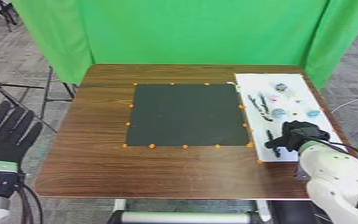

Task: Arrange flowers

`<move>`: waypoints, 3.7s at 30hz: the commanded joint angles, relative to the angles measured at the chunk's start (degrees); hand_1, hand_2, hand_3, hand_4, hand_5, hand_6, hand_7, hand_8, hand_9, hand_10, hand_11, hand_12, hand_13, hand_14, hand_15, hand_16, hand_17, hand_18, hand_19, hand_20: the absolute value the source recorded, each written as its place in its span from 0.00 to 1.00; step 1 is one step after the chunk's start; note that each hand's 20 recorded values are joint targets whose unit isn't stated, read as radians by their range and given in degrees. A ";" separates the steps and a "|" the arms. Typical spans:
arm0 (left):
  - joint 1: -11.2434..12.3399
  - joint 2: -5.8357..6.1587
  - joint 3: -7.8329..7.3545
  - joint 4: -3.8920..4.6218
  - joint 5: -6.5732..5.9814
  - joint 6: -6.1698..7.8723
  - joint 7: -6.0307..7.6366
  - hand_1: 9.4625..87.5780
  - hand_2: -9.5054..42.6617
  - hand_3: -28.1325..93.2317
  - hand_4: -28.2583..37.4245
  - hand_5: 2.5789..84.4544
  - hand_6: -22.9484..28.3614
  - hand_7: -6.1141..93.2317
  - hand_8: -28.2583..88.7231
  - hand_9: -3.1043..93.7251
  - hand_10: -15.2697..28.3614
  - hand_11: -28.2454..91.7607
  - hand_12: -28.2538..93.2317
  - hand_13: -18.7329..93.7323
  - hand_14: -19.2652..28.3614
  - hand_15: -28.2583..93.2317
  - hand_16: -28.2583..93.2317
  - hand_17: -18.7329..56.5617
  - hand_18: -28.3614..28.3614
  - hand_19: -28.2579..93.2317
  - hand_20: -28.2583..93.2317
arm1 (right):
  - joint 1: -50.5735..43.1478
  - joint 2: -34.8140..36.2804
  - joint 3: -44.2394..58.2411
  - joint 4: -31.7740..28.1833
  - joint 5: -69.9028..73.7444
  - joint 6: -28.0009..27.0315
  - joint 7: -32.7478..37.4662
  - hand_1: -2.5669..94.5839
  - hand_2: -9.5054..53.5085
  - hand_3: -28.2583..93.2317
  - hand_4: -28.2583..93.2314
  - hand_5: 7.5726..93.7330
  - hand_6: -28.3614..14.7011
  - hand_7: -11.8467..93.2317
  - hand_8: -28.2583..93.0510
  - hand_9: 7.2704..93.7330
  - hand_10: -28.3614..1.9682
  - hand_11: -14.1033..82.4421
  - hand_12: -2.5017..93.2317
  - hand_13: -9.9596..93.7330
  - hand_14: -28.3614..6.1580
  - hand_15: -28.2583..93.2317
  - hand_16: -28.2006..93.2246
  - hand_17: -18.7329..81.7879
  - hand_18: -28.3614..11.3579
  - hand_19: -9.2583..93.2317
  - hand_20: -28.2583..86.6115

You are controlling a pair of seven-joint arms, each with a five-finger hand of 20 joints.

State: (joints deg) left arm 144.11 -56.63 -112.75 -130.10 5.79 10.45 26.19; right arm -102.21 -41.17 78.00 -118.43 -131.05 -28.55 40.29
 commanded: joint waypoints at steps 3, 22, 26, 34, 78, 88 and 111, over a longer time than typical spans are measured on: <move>0.52 -0.28 0.03 -0.36 -0.16 0.35 -0.75 0.20 0.44 0.74 0.00 0.34 0.58 0.19 0.16 0.36 0.67 0.40 0.33 0.33 0.65 0.44 0.17 0.18 0.70 0.44 0.30 | 3.25 -0.76 -4.12 3.49 4.36 -5.43 0.49 0.20 0.13 0.78 0.02 0.62 0.51 0.61 0.12 0.69 0.32 0.61 0.39 0.65 0.28 0.74 0.44 0.48 0.07 0.93 0.63; -0.36 0.00 0.26 0.27 -1.63 -0.87 -0.88 0.16 0.49 0.78 0.00 0.39 0.59 0.19 0.16 0.37 0.70 0.42 0.34 0.37 0.71 0.52 0.18 0.18 0.71 0.45 0.31 | 8.37 -2.45 -11.73 7.88 11.47 -22.17 0.00 0.43 0.11 0.83 0.04 0.72 0.60 0.47 0.36 0.80 0.45 0.55 0.37 0.77 0.42 0.67 0.44 0.56 0.11 0.95 0.60; -1.15 0.34 0.50 0.59 -1.34 -0.74 -1.54 0.17 0.48 0.77 0.00 0.39 0.60 0.19 0.16 0.37 0.70 0.42 0.34 0.37 0.72 0.53 0.18 0.18 0.71 0.45 0.31 | 6.30 -2.50 -10.95 6.84 5.86 -18.96 -4.76 0.49 0.08 0.83 0.05 0.76 0.61 0.47 0.38 0.85 0.50 0.54 0.39 0.81 0.47 0.66 0.46 0.59 0.12 0.98 0.59; -1.12 0.50 0.30 0.62 -1.13 -0.84 -1.89 0.17 0.46 0.78 0.00 0.39 0.60 0.19 0.16 0.37 0.69 0.42 0.34 0.37 0.72 0.53 0.18 0.18 0.71 0.46 0.31 | 2.25 -0.32 -7.31 2.88 -1.97 -7.59 -10.22 0.51 0.08 0.87 0.08 0.77 0.62 0.51 0.41 0.88 0.59 0.51 0.48 0.84 0.53 0.65 0.47 0.63 0.17 1.00 0.58; -0.17 1.12 0.42 0.83 -0.01 1.50 -0.63 0.18 0.44 0.78 0.00 0.39 0.59 0.20 0.16 0.37 0.69 0.42 0.34 0.37 0.71 0.53 0.17 0.18 0.71 0.45 0.31 | 47.56 -29.12 -42.07 18.23 14.24 12.44 2.35 0.45 0.02 0.89 0.22 0.83 0.62 0.52 0.45 0.92 0.57 0.59 0.49 0.89 0.52 0.69 0.50 0.69 0.13 1.00 0.65; -2.33 1.74 1.65 1.49 0.01 1.39 -2.88 0.18 0.44 0.78 0.00 0.39 0.60 0.20 0.16 0.37 0.69 0.42 0.34 0.37 0.71 0.53 0.17 0.18 0.71 0.45 0.31 | 45.66 -34.82 -44.22 27.35 16.79 8.03 7.59 0.45 0.03 0.89 0.22 0.83 0.62 0.53 0.45 0.92 0.56 0.59 0.49 0.89 0.52 0.69 0.50 0.69 0.12 1.00 0.65; -5.52 2.81 4.48 2.70 0.19 1.12 -5.26 0.18 0.44 0.78 0.00 0.39 0.60 0.20 0.16 0.37 0.70 0.43 0.34 0.38 0.71 0.53 0.17 0.18 0.71 0.45 0.31 | 43.55 -40.69 -44.50 31.62 13.89 12.03 10.03 0.46 0.02 0.88 0.20 0.83 0.63 0.51 0.44 0.92 0.57 0.58 0.48 0.90 0.51 0.68 0.50 0.70 0.11 1.00 0.65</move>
State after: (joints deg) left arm 139.05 -54.27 -108.79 -127.68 5.90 11.49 21.61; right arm -58.81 -79.99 33.55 -88.15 -115.51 -19.08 50.15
